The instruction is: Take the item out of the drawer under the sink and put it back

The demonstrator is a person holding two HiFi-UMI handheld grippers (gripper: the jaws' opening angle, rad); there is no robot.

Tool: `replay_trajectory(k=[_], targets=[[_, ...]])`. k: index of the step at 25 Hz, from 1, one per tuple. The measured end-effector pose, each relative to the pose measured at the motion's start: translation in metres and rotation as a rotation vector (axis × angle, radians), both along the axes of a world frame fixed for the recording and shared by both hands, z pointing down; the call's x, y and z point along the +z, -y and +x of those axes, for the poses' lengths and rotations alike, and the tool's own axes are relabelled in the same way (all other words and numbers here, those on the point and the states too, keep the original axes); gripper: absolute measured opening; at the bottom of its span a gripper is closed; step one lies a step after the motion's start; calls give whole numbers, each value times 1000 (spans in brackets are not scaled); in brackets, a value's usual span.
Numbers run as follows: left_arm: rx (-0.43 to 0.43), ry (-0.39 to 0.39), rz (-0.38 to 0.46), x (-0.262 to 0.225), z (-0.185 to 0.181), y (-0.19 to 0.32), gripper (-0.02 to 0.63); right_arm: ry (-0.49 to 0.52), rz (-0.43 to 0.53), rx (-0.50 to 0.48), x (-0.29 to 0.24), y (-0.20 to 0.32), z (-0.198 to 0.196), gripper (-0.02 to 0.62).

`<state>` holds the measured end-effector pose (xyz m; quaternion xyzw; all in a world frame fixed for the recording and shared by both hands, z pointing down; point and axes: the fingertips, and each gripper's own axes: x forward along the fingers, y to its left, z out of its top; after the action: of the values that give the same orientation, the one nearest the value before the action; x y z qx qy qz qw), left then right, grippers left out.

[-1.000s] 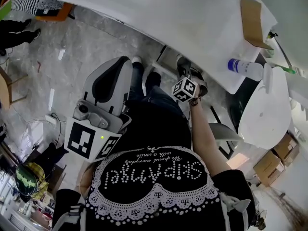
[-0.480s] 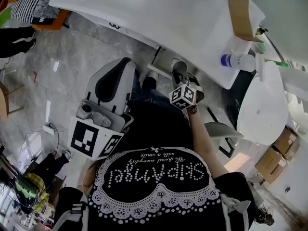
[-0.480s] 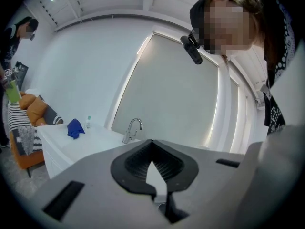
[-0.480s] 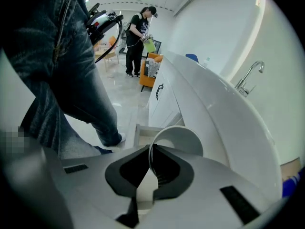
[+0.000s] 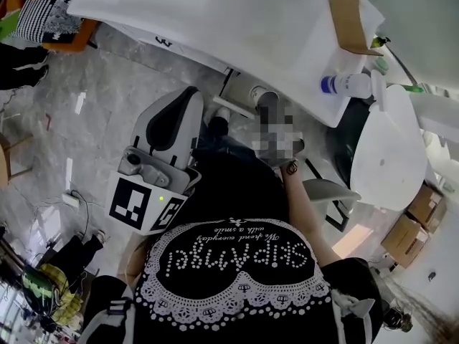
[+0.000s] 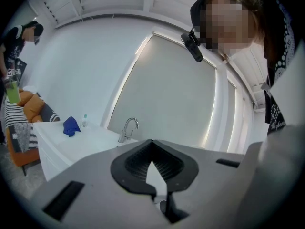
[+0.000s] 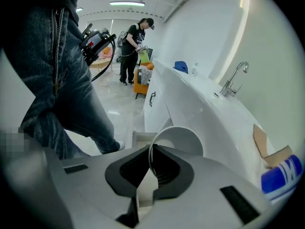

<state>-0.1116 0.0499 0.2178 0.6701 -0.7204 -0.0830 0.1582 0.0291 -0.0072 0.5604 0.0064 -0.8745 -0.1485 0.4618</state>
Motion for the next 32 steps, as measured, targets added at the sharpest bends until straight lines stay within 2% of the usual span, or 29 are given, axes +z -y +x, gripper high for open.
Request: replay_trajectory(k=[18,32], targets=[[150,-3,22,0,25,29,3,208,-79,163,-65,1,8,26],[221,19,35,0,41,42,3,391,-185,332,-117,4,9,26]])
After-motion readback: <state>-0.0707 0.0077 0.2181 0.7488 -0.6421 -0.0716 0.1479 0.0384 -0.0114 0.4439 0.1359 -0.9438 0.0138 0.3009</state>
